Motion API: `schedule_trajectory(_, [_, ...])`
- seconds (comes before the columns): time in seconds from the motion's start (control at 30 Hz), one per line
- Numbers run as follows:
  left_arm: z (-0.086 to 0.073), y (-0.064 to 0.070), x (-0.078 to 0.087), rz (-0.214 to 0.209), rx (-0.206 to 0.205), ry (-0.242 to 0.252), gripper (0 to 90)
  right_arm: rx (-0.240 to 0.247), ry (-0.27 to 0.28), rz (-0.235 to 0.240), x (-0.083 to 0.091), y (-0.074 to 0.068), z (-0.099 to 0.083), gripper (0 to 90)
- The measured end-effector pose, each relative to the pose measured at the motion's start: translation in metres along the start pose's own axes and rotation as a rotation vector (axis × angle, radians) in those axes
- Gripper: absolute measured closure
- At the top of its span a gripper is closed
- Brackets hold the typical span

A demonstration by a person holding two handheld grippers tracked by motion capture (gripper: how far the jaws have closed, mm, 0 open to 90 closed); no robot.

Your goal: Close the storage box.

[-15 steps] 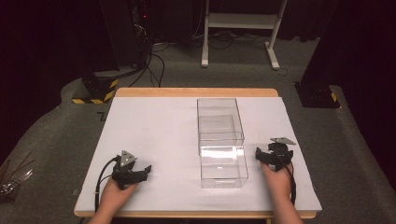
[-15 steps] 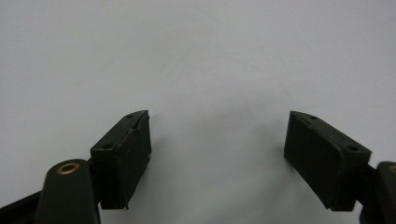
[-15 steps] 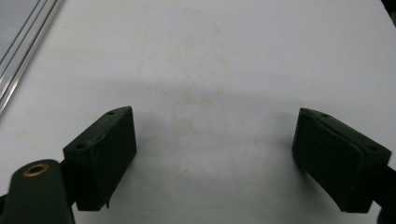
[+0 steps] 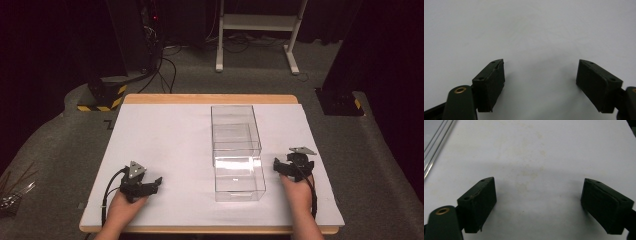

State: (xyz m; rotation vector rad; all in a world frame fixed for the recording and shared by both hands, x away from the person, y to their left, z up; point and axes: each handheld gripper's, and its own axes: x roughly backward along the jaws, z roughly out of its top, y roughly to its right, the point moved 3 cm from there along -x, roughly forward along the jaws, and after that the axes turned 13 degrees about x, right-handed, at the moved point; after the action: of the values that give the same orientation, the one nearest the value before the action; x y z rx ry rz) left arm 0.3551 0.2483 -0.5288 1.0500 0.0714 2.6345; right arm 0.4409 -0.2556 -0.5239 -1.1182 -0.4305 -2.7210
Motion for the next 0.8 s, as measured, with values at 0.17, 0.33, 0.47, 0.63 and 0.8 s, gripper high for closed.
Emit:
schedule_trajectory(0.17, [0.0, -0.001, 0.0, -0.005, 0.002, -0.002, 22.8, -0.012, -0.002, 0.015, -0.001, 0.001, 0.0, 11.3])
schedule_trajectory(0.33, [0.0, 0.0, -0.001, -0.017, 0.0, -0.008, 19.8, -0.001, -0.008, 0.023, 0.003, 0.002, -0.001, 14.1])
schedule_trajectory(0.47, [0.0, 0.0, -0.001, -0.019, 0.0, -0.01, 19.6, 0.024, 0.018, 0.038, 0.01, -0.001, -0.005, 13.9])
schedule_trajectory(0.63, [0.0, 0.0, -0.001, -0.02, -0.001, -0.011, 19.4, 0.026, 0.08, 0.078, 0.023, -0.004, -0.006, 13.8])
schedule_trajectory(0.8, [0.0, 0.0, -0.001, -0.029, 0.002, -0.014, 17.7, 0.039, 0.163, 0.121, 0.043, -0.008, -0.007, 13.7])
